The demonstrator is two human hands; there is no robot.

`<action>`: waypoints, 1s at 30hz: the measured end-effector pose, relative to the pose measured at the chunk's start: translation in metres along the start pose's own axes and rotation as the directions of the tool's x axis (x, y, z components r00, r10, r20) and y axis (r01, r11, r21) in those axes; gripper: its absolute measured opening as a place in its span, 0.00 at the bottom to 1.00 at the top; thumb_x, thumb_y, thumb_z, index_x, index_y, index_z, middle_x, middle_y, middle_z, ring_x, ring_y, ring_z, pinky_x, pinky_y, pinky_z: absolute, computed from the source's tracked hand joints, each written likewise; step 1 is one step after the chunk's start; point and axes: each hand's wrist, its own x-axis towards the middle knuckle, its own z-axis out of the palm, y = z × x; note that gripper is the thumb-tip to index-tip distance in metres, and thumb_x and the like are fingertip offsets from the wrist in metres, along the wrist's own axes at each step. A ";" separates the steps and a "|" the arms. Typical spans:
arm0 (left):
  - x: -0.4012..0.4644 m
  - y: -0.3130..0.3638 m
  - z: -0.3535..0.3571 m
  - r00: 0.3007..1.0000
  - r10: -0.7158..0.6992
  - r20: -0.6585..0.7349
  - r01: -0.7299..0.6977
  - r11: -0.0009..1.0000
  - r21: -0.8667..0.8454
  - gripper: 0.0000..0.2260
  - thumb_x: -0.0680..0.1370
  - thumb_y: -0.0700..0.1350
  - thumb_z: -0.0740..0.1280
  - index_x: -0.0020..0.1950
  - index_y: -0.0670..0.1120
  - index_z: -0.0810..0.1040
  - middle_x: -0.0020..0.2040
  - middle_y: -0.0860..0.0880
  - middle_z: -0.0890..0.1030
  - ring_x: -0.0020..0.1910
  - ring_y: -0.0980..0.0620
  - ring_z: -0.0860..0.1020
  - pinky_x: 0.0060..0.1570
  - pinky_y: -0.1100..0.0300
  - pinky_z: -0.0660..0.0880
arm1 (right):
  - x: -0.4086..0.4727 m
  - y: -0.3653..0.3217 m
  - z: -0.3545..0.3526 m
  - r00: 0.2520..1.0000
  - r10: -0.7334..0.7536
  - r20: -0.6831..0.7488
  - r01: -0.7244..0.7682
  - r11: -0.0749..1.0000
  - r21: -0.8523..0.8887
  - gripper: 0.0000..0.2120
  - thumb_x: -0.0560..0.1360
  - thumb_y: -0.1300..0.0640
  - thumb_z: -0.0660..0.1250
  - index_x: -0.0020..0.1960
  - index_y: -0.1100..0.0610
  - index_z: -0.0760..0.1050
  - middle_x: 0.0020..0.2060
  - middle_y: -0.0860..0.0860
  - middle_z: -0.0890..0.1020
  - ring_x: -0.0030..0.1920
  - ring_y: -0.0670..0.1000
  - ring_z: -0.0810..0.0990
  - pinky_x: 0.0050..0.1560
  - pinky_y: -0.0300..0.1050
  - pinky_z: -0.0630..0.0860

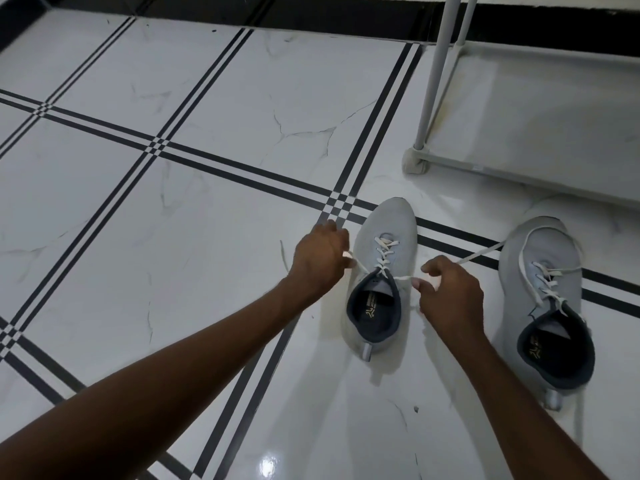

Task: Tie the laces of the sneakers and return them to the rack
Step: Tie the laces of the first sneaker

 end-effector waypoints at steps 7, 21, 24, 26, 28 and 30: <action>0.009 -0.010 0.013 0.773 -0.295 0.562 0.633 0.425 -0.647 0.24 0.78 0.58 0.65 0.51 0.36 0.82 0.42 0.41 0.85 0.37 0.49 0.81 0.42 0.57 0.81 | -0.002 0.005 0.021 0.803 0.505 0.317 -0.586 0.767 0.261 0.26 0.72 0.39 0.62 0.30 0.58 0.82 0.28 0.53 0.83 0.30 0.56 0.80 0.38 0.51 0.78; 0.042 0.025 -0.024 0.922 0.123 0.367 0.278 0.451 -0.848 0.08 0.79 0.39 0.66 0.54 0.40 0.84 0.43 0.44 0.84 0.29 0.58 0.74 0.31 0.66 0.75 | 0.071 -0.079 -0.056 0.949 -0.051 0.311 -0.169 0.751 0.638 0.11 0.81 0.61 0.62 0.52 0.63 0.82 0.45 0.59 0.86 0.46 0.55 0.86 0.50 0.47 0.84; 0.044 0.035 -0.037 0.892 0.245 0.379 0.202 0.534 -0.821 0.08 0.77 0.41 0.69 0.54 0.45 0.85 0.40 0.48 0.82 0.29 0.59 0.74 0.35 0.65 0.74 | 0.085 -0.084 -0.058 0.934 -0.136 0.330 -0.051 0.865 0.499 0.10 0.79 0.59 0.65 0.50 0.59 0.85 0.45 0.57 0.87 0.49 0.54 0.87 0.52 0.50 0.83; 0.046 0.038 -0.044 0.890 0.251 0.382 0.193 0.550 -0.812 0.08 0.76 0.47 0.71 0.51 0.44 0.86 0.36 0.49 0.80 0.29 0.57 0.73 0.36 0.63 0.72 | 0.091 -0.083 -0.058 0.921 -0.184 0.343 0.012 0.894 0.447 0.09 0.78 0.58 0.67 0.49 0.57 0.86 0.42 0.57 0.88 0.46 0.55 0.87 0.51 0.51 0.83; 0.047 0.036 -0.046 0.896 0.228 0.380 0.209 0.538 -0.816 0.15 0.76 0.54 0.70 0.47 0.41 0.85 0.32 0.50 0.77 0.28 0.55 0.71 0.35 0.61 0.71 | 0.089 -0.079 -0.056 0.902 -0.181 0.393 -0.029 0.881 0.472 0.10 0.79 0.57 0.66 0.49 0.60 0.85 0.39 0.60 0.87 0.38 0.57 0.87 0.47 0.51 0.84; 0.046 0.031 -0.049 0.896 0.214 0.389 0.233 0.519 -0.823 0.19 0.76 0.56 0.69 0.46 0.40 0.85 0.32 0.49 0.77 0.28 0.54 0.72 0.35 0.61 0.73 | 0.086 -0.071 -0.049 0.910 -0.141 0.390 -0.044 0.902 0.430 0.11 0.79 0.55 0.66 0.48 0.61 0.85 0.35 0.59 0.86 0.29 0.52 0.81 0.38 0.47 0.81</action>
